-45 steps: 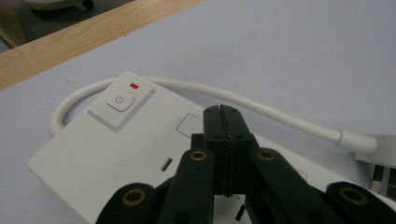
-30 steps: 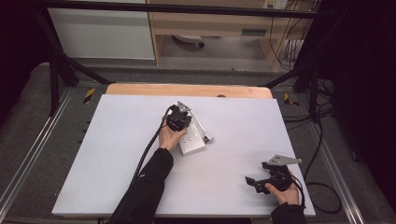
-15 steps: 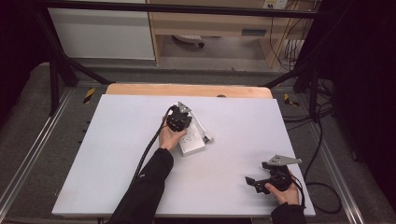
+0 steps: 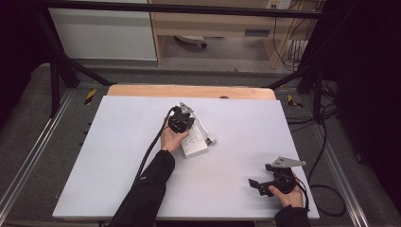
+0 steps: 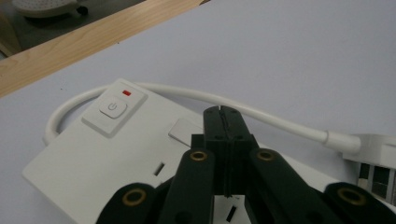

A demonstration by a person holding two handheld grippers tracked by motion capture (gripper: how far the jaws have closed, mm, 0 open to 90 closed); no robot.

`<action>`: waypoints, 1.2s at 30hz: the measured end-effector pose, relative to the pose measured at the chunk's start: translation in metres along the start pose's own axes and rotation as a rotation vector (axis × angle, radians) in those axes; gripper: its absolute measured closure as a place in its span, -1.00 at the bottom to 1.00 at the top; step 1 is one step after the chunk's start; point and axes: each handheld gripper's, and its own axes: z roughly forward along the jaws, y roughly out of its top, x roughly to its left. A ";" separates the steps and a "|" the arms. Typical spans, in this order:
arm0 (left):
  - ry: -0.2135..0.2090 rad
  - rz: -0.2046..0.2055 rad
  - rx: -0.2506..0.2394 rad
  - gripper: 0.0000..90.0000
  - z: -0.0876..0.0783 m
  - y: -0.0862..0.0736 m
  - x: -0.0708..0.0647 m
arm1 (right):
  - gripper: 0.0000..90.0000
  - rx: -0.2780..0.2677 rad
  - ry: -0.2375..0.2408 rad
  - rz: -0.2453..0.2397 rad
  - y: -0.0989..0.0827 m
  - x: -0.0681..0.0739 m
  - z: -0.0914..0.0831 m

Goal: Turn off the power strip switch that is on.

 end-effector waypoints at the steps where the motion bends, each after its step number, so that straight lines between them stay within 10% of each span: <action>1: 0.000 -0.005 -0.001 1.00 -0.001 0.000 0.001 | -0.97 0.001 0.000 0.000 0.000 0.000 0.000; 17: -0.035 0.008 0.016 0.97 -0.032 -0.001 0.001 | -0.97 0.009 -0.004 -0.003 0.000 0.001 0.000; 36: -0.069 -0.005 0.036 0.10 -0.079 -0.022 0.014 | -0.97 0.010 -0.008 0.002 0.000 0.000 0.001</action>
